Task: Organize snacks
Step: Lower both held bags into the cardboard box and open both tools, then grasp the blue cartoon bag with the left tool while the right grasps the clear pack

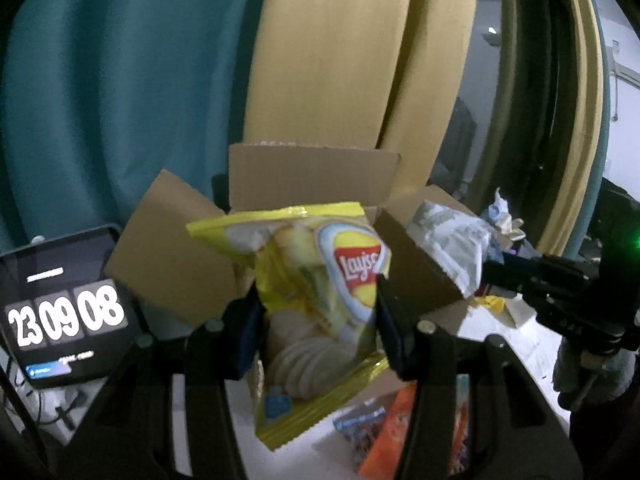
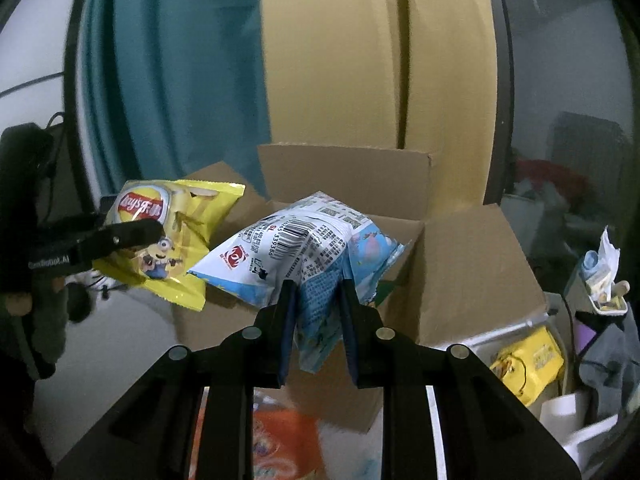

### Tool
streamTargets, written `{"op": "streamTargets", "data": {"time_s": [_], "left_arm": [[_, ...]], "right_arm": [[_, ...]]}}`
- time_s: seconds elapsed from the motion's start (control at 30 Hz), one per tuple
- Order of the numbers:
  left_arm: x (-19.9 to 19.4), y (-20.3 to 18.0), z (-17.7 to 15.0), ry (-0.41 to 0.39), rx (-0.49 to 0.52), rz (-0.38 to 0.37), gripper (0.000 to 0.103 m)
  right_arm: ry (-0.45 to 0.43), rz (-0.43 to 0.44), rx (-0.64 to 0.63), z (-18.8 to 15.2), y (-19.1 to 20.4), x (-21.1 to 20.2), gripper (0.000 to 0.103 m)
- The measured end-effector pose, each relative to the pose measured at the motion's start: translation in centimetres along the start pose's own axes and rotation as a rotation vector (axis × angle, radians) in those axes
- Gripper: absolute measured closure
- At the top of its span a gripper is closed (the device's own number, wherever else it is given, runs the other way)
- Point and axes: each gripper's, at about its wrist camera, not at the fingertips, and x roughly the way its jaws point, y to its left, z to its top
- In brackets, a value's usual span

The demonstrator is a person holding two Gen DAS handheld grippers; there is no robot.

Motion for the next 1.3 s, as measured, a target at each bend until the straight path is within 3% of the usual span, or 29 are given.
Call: {"op": "streamTargets", "data": {"time_s": [0.23, 0.27, 0.3, 0.33, 0.37, 0.43, 0.87, 1.3], "left_arm": [[4.8, 0.5, 1.2, 0.056, -0.017, 0.023, 0.047], [5.2, 0.5, 1.3, 0.060, -0.019, 0.035, 0.044], [5.2, 0.5, 1.4, 0.056, -0.023, 0.043, 0.030], [5.1, 0.5, 1.4, 0.050, -0.028, 0.044, 0.020], [4.9, 0.5, 1.4, 0.042, -0.033, 0.046, 0.016], [4.4, 0.4, 1.4, 0.032, -0.029, 0.056, 0.010], [-3.7, -2.2, 0.1, -0.036, -0.008, 0.033, 0.010], [-10.0, -5.0, -6.3, 0.016, 0.022, -0.023, 0.010]], "right_arm": [[0.010, -0.057, 0.018, 1.6, -1.7, 3.9, 0.077], [0.013, -0.069, 0.019, 1.7, -1.7, 4.3, 0.066], [0.012, -0.078, 0.021, 1.7, -1.8, 4.5, 0.046], [0.009, -0.078, 0.026, 1.7, -1.9, 4.6, 0.037], [0.006, -0.074, 0.024, 1.7, -1.9, 4.6, 0.029], [0.009, -0.072, 0.011, 1.5, -1.7, 4.3, 0.029], [-0.004, -0.098, -0.005, 0.2, -0.5, -2.7, 0.029], [0.032, -0.143, 0.061, -6.2, 1.2, -10.4, 0.029]]}}
